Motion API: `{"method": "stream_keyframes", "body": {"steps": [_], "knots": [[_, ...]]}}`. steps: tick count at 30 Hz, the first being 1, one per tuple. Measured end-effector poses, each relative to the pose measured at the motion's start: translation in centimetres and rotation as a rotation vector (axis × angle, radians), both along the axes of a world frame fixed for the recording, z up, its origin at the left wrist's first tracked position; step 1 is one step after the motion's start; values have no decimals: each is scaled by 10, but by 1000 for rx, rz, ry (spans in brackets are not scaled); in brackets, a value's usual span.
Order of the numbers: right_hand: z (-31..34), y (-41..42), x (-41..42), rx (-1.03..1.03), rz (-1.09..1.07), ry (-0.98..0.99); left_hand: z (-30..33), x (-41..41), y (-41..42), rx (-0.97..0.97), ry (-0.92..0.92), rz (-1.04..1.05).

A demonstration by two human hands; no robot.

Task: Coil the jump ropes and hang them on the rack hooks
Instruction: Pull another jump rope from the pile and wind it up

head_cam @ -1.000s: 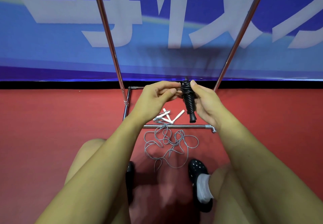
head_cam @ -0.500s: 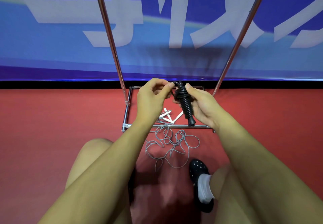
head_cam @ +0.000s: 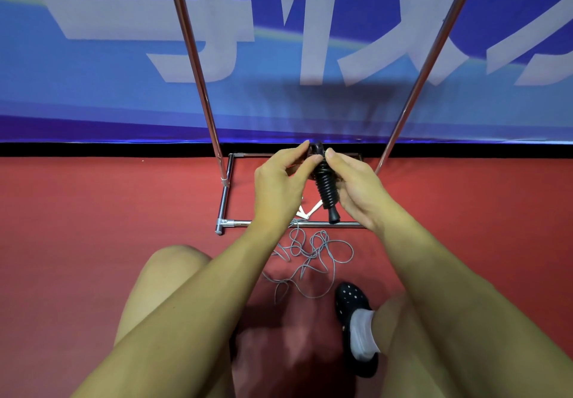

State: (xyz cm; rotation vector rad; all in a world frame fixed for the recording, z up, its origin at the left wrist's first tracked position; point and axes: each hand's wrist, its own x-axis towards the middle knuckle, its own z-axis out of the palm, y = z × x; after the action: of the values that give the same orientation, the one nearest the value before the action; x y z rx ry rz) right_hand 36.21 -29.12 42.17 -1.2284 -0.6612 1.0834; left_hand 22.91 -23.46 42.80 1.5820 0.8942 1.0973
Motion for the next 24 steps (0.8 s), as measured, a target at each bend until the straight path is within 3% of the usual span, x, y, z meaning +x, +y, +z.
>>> {"method": "stream_keyframes", "body": {"steps": [5,16,24], "knots": [[1,1,3,80,41,-109,9,-10,25,-75,-22,-11],[2,-10,9,83,293,-225,23,-48,51,-78,151,-453],[8,-17,12,47,367,-316,18,-50,50,-78,194,-542]]}}
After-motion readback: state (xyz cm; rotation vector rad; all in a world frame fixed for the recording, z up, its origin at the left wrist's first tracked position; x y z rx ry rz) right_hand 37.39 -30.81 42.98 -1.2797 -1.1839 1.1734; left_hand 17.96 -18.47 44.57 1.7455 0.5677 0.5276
